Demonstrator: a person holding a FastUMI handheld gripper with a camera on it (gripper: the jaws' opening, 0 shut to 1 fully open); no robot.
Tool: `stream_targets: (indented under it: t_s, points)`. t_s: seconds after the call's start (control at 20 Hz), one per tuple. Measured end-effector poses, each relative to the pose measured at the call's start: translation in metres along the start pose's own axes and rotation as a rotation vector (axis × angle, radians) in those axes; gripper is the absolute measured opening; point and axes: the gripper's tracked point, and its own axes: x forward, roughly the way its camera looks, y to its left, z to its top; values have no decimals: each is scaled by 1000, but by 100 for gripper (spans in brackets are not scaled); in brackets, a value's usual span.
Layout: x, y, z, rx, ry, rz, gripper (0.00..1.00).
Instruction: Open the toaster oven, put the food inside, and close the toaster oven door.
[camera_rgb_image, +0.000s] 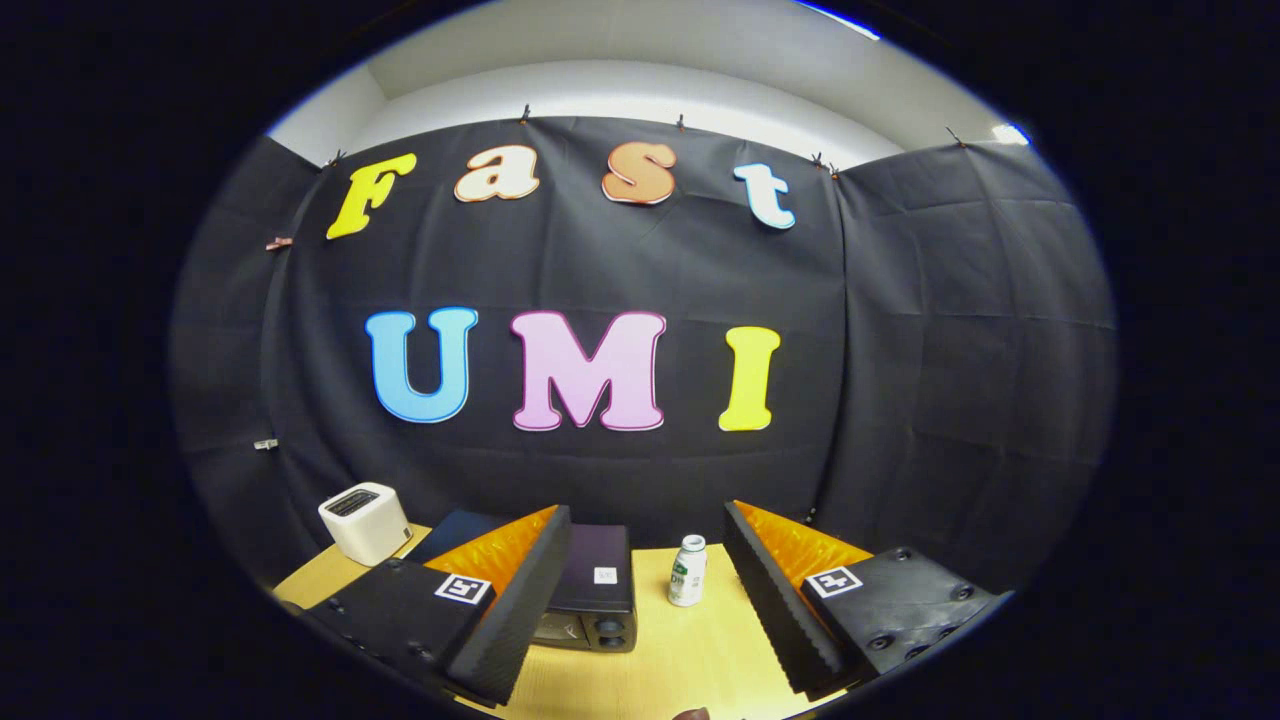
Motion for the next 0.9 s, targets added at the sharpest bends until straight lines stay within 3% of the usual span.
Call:
stream_targets:
  t_s: [0.4,0.9]
  points:
    - [-2,-58,11,71,-28,-27,98]
    - [-2,-69,3,68,-12,-19,98]
